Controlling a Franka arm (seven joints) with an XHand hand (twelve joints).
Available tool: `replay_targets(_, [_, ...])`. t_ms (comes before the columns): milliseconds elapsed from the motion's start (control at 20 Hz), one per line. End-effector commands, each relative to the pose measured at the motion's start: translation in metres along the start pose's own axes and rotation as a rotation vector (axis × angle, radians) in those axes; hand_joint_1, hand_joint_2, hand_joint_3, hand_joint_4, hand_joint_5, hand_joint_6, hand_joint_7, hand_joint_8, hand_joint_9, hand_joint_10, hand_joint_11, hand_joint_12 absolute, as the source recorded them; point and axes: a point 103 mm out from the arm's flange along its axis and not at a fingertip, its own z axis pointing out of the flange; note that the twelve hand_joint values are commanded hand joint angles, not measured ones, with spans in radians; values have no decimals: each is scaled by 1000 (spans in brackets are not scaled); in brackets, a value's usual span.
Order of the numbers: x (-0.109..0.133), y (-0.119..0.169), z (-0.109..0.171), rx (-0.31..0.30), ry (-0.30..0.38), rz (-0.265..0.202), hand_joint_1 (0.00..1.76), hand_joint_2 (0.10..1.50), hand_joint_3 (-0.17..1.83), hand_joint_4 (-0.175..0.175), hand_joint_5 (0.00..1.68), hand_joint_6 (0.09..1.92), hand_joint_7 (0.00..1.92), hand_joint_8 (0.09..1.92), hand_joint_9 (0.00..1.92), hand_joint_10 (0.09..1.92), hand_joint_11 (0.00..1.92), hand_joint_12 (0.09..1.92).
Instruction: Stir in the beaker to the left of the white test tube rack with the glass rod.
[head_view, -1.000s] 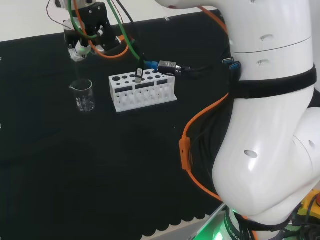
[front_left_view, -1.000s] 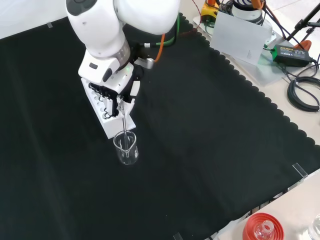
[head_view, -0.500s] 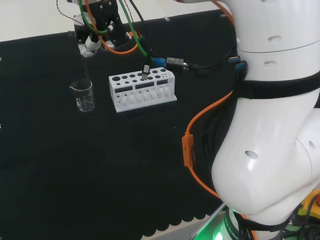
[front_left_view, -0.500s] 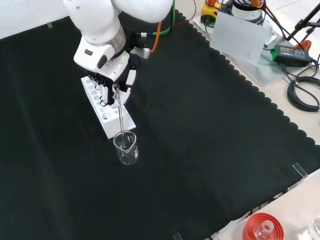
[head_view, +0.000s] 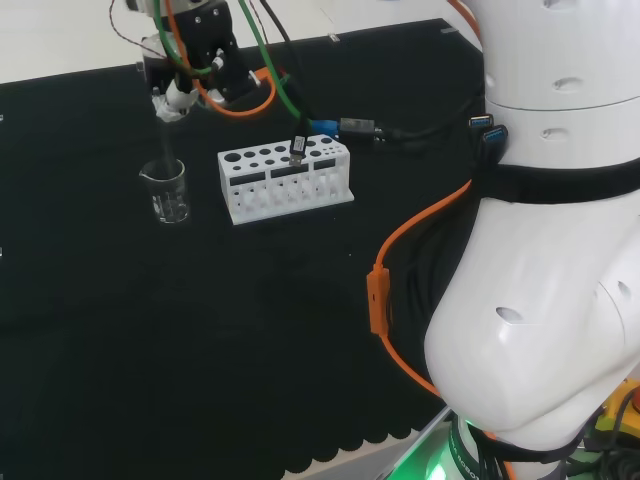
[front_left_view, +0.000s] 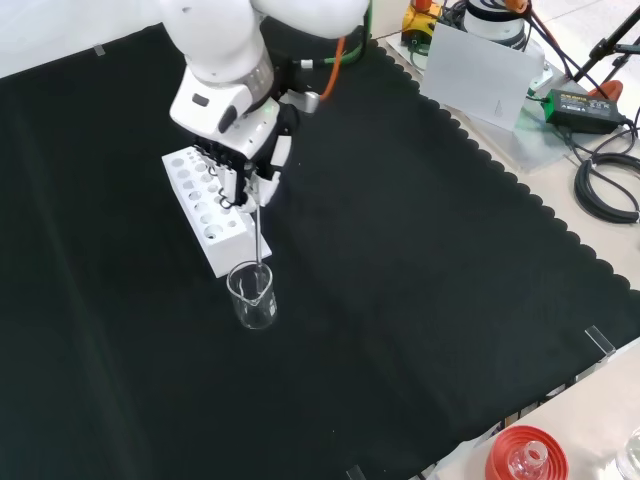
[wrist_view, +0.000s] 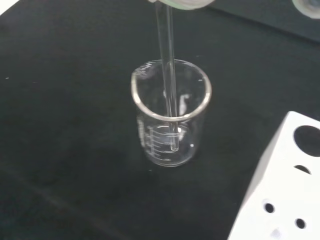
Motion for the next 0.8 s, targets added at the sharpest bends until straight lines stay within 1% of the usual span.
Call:
replay_targets(50, [20, 5, -1, -3, 0, -15, 1198, 1130, -175, -175, 1125, 806, 1604, 595, 1823, 269, 1658, 544])
replay_targets(200, [28, 9, -1, -2, -3, -24, 1198, 1130, -175, -175, 1125, 806, 1604, 594, 1823, 269, 1658, 545])
replay_targets(450, [31, 14, -2, -1, -7, -33, 1198, 1130, -175, -175, 1124, 806, 1604, 593, 1823, 269, 1658, 545])
replay_targets(800, [24, 20, -10, -14, 1, -33, 1198, 1130, -175, -175, 1124, 806, 1605, 592, 1823, 269, 1657, 545])
